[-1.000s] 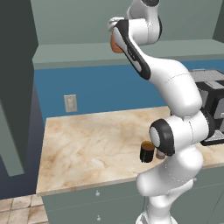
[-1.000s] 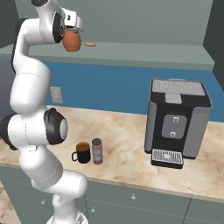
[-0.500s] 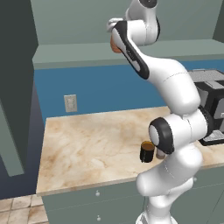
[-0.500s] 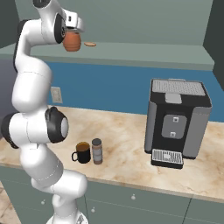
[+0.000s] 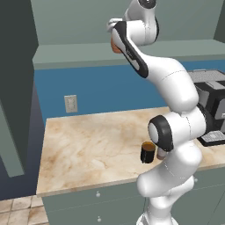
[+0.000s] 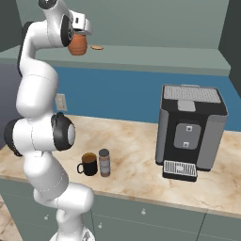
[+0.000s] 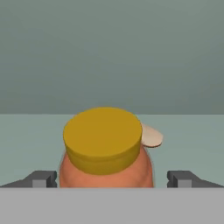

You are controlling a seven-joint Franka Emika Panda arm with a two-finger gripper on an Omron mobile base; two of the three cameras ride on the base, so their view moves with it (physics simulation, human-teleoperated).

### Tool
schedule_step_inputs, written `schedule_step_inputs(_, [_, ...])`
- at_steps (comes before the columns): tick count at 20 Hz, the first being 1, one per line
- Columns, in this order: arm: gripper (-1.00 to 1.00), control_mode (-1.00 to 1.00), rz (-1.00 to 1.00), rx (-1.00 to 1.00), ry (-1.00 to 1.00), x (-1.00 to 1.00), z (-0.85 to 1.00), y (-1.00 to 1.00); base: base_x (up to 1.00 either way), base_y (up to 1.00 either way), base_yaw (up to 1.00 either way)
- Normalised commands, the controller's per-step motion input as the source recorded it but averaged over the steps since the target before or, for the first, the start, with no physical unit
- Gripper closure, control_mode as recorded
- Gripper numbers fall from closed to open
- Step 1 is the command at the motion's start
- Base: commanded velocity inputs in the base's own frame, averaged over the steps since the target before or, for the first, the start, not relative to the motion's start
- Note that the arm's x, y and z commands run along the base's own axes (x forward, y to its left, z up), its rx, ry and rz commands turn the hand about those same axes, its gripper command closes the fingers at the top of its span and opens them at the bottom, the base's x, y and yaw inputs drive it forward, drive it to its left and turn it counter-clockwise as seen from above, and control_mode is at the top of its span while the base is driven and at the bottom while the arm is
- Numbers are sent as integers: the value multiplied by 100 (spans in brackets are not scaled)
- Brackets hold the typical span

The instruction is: Pick the cinnamon and honey bottle from the cabinet and place them next to the mug.

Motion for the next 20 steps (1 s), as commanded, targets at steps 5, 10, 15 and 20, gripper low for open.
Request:
schedule_step_inputs(5, [-100, -100, 0, 0, 0, 10, 0, 0, 0, 0, 0])
schedule_step_inputs(10, [-100, -100, 0, 0, 0, 8, 0, 4, 0, 0, 0])
schedule_step_inputs(15, [-100, -100, 0, 0, 0, 8, 0, 4, 0, 0, 0])
schedule_step_inputs(20, [-100, -100, 0, 0, 0, 3, 0, 5, 0, 0, 0])
